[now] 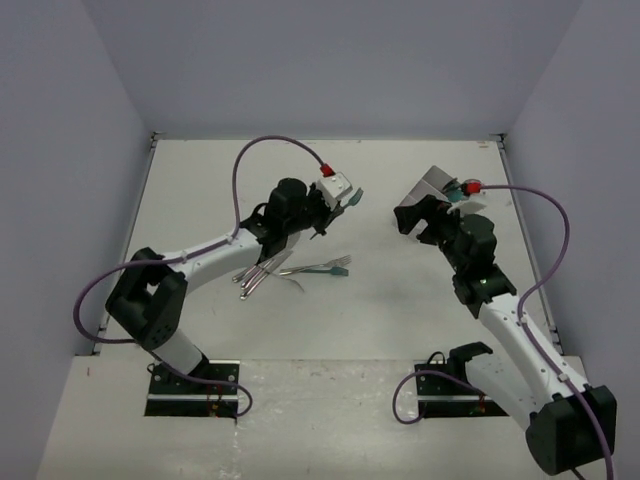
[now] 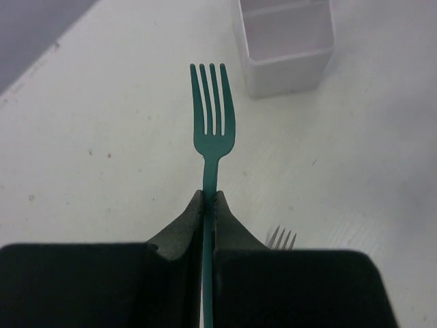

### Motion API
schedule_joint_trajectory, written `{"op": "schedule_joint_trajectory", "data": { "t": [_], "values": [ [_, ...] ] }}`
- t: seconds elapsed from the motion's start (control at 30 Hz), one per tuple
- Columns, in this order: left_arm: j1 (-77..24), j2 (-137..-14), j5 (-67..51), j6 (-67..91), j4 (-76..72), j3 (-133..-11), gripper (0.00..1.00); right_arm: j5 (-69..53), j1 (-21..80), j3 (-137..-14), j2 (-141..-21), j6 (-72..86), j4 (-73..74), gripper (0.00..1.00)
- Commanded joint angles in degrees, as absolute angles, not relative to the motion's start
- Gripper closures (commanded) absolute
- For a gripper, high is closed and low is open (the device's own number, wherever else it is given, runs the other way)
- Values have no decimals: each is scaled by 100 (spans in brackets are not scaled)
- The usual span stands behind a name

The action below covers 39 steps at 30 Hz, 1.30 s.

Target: Sort the eating utensils into containers

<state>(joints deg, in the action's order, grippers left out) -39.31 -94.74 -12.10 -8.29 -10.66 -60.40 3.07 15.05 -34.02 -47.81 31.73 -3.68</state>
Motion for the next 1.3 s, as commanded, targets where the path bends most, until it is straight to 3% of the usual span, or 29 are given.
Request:
{"op": "schedule_joint_trajectory", "data": {
  "t": [0.0, 0.3, 0.43, 0.47, 0.57, 0.77, 0.87, 1.07, 1.27],
  "values": [
    [-4016, -8922, -1239, -64, -2353, -5863, 100, -1193, 1564, -3401, -5202, 3523, -1412, 3],
    [-4562, -8842, -844, 694, -2803, -5976, 100, -1143, 2390, -4034, -6169, 3542, -2320, 7],
    [-4579, -8850, -730, 940, -2874, -6143, 100, -1152, 2505, -4034, -6293, 3481, -2479, 16],
    [-4579, -8851, -703, 940, -2848, -6161, 100, -1134, 2531, -4025, -6302, 3454, -2470, 24],
    [-4579, -8859, -274, 1273, -2804, -6266, 100, -1125, 2584, -3982, -6249, 3332, -2443, 35],
    [-4579, -8807, 808, 1757, -2611, -6477, 100, -1195, 2610, -3727, -5889, 2980, -2277, 37],
    [-4579, -8754, 642, 1880, -2654, -6513, 100, -1143, 2610, -3735, -5827, 2875, -2373, 37],
    [-4605, -8631, 325, 2126, -2777, -6443, 100, -1353, 2628, -4130, -6292, 2812, -2408, 48],
    [-4658, -8499, 211, 2136, -2821, -6363, 100, -1503, 2654, -4535, -6750, 2777, -2522, 50]
  ]
}}
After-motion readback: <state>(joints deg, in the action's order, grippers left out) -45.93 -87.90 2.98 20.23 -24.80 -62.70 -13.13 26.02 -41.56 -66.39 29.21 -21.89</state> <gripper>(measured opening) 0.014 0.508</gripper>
